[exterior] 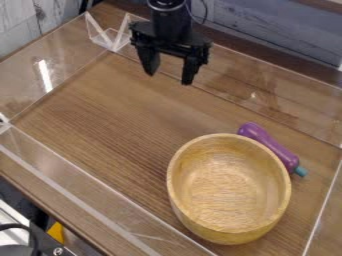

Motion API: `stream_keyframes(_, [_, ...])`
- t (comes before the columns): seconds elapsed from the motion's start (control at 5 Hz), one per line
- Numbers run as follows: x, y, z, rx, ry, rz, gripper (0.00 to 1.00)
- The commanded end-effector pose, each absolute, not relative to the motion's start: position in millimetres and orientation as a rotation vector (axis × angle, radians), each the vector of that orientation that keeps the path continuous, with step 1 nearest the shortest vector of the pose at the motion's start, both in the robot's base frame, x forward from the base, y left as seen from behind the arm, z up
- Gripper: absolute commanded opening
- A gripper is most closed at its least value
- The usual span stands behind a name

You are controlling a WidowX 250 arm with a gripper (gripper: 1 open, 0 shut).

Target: Put the purple eggplant in the brown bowl

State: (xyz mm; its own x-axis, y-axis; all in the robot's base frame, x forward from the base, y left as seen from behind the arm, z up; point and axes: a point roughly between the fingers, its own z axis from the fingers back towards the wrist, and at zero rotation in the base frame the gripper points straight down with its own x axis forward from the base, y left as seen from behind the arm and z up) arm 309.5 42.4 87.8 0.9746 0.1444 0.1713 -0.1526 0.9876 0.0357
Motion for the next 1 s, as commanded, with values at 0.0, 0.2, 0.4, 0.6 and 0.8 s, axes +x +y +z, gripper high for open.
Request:
stream_keyframes(0.0, [311.1,40.8,92.7,0.062,-0.190,0.143,1.00])
stream_keyframes(0.2, [309.1,39.8,87.1,0.068,-0.175,0.145,1.00])
stream_keyframes(0.4, [307.1,38.9,81.7,0.074,-0.159,0.147,1.00])
stream_keyframes(0.6, [305.0,37.6,76.1,0.080,-0.143,0.150,1.00])
stream_keyframes(0.8, [302.8,34.8,71.1,0.087,-0.126,0.156,1.00])
